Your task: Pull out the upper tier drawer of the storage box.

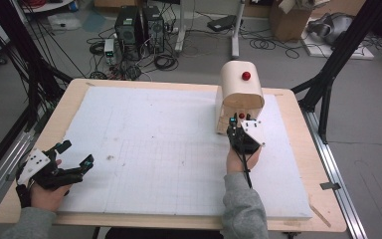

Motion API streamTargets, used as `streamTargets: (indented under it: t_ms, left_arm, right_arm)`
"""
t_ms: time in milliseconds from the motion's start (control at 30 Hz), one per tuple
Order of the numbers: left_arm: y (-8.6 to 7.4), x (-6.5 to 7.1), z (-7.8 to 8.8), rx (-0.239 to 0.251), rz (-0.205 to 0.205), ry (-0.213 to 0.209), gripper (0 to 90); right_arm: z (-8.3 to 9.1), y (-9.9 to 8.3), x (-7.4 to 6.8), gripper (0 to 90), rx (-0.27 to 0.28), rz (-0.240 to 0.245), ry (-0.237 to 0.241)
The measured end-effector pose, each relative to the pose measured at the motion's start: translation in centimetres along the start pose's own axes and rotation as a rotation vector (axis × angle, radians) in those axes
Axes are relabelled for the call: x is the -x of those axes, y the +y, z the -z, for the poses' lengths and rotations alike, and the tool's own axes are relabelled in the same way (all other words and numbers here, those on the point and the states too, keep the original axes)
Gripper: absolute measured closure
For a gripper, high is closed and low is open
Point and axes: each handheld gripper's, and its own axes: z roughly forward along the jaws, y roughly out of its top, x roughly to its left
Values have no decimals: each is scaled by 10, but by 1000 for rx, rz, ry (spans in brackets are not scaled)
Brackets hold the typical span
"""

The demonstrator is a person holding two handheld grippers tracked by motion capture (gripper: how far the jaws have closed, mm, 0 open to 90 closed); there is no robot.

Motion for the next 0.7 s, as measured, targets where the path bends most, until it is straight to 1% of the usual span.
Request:
streamTargets:
  t_ms: [67, 100, 233, 300, 333, 700]
  left_arm:
    - [0, 0, 0, -2, -1, 0, 17]
    - [0, 0, 0, -2, -2, 0, 17]
    - [0, 0, 0, -2, -2, -1, 17]
    - [0, 0, 0, -3, -2, -1, 17]
    - [0, 0, 0, -2, -1, -1, 17]
    - [0, 0, 0, -3, -2, -2, 17]
  right_arm:
    - [0, 0, 0, 591, 2, 1, 2]
    - [0, 0, -1, 621, 4, 8, 4]
    - [0, 0, -1, 673, 7, 13, 6]
    - [0, 0, -1, 681, 8, 11, 6]
    - [0, 0, 0, 718, 10, 7, 1]
    - [1, 1, 0, 733, 9, 14, 3]
